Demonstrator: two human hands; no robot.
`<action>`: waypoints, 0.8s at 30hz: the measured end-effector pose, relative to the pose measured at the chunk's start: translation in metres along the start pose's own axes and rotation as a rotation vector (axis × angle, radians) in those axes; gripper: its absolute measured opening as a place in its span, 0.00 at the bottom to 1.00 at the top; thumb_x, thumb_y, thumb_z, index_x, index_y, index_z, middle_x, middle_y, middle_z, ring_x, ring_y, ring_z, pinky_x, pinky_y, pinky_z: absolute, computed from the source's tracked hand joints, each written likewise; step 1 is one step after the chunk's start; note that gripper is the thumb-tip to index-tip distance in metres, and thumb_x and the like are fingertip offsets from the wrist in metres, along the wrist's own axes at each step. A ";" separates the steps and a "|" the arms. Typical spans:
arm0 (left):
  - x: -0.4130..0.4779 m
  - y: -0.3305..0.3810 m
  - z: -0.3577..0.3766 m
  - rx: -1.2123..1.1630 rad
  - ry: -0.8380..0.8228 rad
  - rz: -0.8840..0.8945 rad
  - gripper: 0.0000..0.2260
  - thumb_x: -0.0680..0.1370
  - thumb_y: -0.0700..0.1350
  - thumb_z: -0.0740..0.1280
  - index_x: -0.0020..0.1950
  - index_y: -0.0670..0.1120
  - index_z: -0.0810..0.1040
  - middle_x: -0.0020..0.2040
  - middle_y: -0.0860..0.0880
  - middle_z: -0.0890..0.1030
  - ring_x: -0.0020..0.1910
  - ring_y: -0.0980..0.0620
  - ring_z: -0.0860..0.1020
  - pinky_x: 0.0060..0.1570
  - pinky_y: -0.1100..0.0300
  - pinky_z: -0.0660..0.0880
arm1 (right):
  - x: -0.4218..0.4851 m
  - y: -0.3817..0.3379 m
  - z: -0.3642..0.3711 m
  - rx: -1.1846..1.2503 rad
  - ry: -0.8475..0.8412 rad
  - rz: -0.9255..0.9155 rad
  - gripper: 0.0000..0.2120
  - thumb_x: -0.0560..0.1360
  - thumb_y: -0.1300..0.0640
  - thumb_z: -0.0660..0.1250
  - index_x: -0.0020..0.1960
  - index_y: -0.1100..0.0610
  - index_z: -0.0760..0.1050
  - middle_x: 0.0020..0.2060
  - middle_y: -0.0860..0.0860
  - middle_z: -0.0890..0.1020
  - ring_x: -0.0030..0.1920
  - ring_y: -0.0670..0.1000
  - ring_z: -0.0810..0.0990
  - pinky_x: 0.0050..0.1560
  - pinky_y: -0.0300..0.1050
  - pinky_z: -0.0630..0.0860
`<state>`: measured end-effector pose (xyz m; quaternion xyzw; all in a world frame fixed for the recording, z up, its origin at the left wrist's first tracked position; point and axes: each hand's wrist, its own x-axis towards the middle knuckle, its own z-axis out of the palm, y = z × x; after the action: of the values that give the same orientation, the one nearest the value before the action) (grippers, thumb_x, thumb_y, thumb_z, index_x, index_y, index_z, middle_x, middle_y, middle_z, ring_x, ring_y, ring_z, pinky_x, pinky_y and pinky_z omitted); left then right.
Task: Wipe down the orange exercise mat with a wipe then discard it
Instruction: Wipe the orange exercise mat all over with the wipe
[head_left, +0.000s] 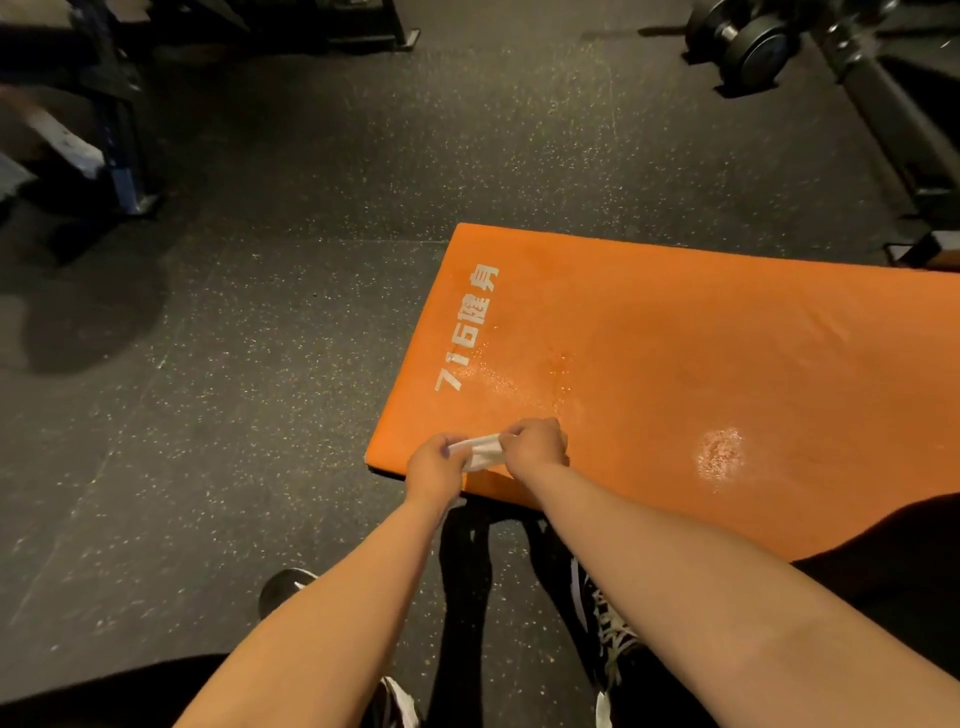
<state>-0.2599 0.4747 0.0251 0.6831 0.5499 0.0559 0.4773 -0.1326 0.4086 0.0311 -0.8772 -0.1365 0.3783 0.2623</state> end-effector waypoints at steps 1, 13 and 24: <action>0.005 0.000 -0.001 -0.009 0.020 0.009 0.05 0.82 0.44 0.66 0.56 0.46 0.79 0.50 0.48 0.80 0.47 0.49 0.78 0.35 0.61 0.68 | 0.002 0.000 0.003 -0.022 0.016 0.006 0.10 0.82 0.52 0.63 0.55 0.53 0.83 0.66 0.51 0.69 0.66 0.59 0.67 0.64 0.50 0.67; 0.089 -0.046 -0.011 0.025 0.059 -0.091 0.23 0.76 0.64 0.61 0.47 0.45 0.83 0.60 0.41 0.79 0.62 0.40 0.75 0.61 0.49 0.70 | 0.039 -0.035 0.075 -0.222 -0.112 -0.216 0.11 0.80 0.55 0.61 0.60 0.43 0.69 0.57 0.49 0.78 0.58 0.60 0.73 0.48 0.52 0.58; 0.092 -0.095 -0.031 0.066 0.112 -0.255 0.25 0.81 0.47 0.65 0.76 0.62 0.63 0.79 0.44 0.54 0.75 0.41 0.53 0.72 0.45 0.60 | 0.079 -0.030 0.127 -0.069 0.003 -0.278 0.19 0.80 0.66 0.56 0.67 0.56 0.76 0.58 0.53 0.68 0.55 0.58 0.75 0.59 0.48 0.74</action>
<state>-0.3092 0.5614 -0.0668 0.6190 0.6595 0.0145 0.4263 -0.1739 0.5137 -0.0723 -0.8588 -0.2692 0.3320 0.2823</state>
